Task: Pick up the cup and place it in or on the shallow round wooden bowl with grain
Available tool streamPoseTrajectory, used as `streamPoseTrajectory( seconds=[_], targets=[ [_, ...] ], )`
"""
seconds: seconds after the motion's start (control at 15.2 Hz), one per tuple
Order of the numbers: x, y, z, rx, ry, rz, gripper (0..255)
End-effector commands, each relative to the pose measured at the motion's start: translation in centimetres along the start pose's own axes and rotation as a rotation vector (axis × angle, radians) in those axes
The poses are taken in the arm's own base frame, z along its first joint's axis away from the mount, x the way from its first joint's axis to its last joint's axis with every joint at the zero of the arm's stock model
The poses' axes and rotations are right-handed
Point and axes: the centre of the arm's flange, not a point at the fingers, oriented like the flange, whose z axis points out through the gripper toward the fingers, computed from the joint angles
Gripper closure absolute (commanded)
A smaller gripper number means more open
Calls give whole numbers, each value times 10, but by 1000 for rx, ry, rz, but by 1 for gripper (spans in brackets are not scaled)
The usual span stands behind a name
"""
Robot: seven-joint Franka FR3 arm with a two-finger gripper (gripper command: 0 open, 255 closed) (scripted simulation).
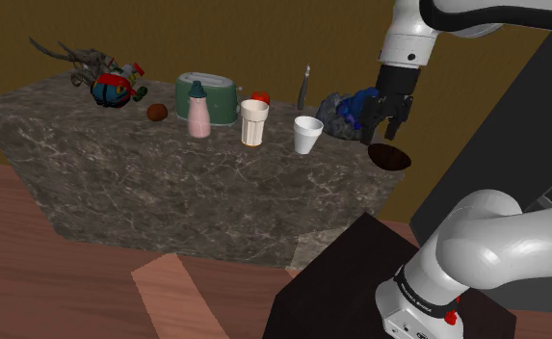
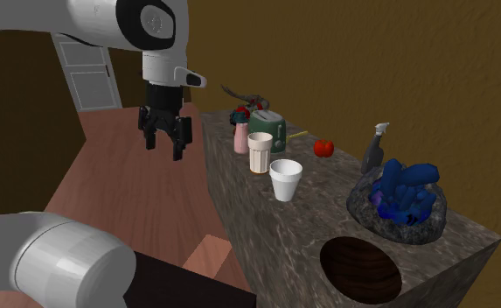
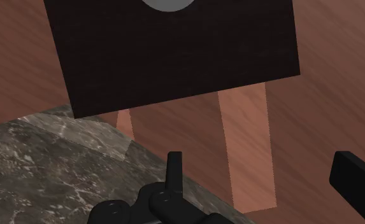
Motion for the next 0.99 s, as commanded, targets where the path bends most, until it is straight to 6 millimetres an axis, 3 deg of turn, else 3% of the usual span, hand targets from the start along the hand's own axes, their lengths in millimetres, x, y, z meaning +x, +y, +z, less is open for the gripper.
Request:
streamPoseTrajectory(
  seconds=[0.0, 0.92],
  targets=[
    [0, 0, 0, 0, 0, 0, 0],
    [168, 28, 47, -105, 36, 5, 0]
  ],
)
